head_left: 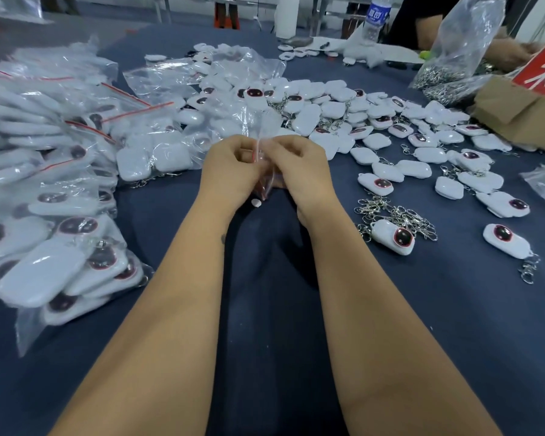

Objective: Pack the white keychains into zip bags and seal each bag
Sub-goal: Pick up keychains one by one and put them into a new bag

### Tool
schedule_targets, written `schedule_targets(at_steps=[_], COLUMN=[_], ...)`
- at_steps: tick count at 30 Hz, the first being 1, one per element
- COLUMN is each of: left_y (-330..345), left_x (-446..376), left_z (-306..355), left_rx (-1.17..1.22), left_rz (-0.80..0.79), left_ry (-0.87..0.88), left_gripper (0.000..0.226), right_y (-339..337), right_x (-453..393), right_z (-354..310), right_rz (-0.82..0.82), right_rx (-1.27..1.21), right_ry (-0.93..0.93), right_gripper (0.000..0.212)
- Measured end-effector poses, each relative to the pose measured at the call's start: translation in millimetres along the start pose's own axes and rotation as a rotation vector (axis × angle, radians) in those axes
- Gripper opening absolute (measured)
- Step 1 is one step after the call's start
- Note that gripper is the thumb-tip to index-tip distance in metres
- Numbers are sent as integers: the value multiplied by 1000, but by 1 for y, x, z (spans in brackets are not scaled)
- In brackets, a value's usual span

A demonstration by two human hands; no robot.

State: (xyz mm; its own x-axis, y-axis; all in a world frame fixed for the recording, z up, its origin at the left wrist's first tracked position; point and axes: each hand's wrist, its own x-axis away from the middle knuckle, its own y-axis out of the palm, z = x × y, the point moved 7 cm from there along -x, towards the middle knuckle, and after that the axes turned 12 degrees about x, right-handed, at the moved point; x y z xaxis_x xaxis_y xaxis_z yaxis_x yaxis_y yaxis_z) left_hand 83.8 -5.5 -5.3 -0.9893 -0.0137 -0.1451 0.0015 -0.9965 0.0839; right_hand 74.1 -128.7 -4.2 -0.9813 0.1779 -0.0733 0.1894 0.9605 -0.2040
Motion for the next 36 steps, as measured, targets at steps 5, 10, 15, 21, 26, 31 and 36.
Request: schedule_targets(at_steps=[5, 10, 15, 21, 26, 31, 36], left_y=[0, -29, -15, -38, -27, -33, -7], left_x=[1, 11, 34, 17, -1, 6, -4], left_z=[0, 25, 63, 47, 10, 25, 9], left_rx=[-85, 18, -242, -530, -789, -685, -637], left_rz=[69, 448, 378, 450, 239, 418, 108], left_ry=[26, 321, 765, 495, 109, 245, 202], left_gripper=[19, 21, 39, 46, 35, 29, 35], right_y=[-6, -22, -7, -41, -34, -39, -36], right_x=[-2, -5, -4, -10, -18, -15, -13], right_z=[3, 11, -6, -1, 19, 8, 10], right_rz=[99, 311, 128, 264, 81, 268, 190], right_rx=[103, 81, -57, 468, 1095, 1038, 1113], right_ry=[-12, 35, -95, -83, 73, -31, -46], right_gripper=[15, 19, 10, 35, 65, 47, 49])
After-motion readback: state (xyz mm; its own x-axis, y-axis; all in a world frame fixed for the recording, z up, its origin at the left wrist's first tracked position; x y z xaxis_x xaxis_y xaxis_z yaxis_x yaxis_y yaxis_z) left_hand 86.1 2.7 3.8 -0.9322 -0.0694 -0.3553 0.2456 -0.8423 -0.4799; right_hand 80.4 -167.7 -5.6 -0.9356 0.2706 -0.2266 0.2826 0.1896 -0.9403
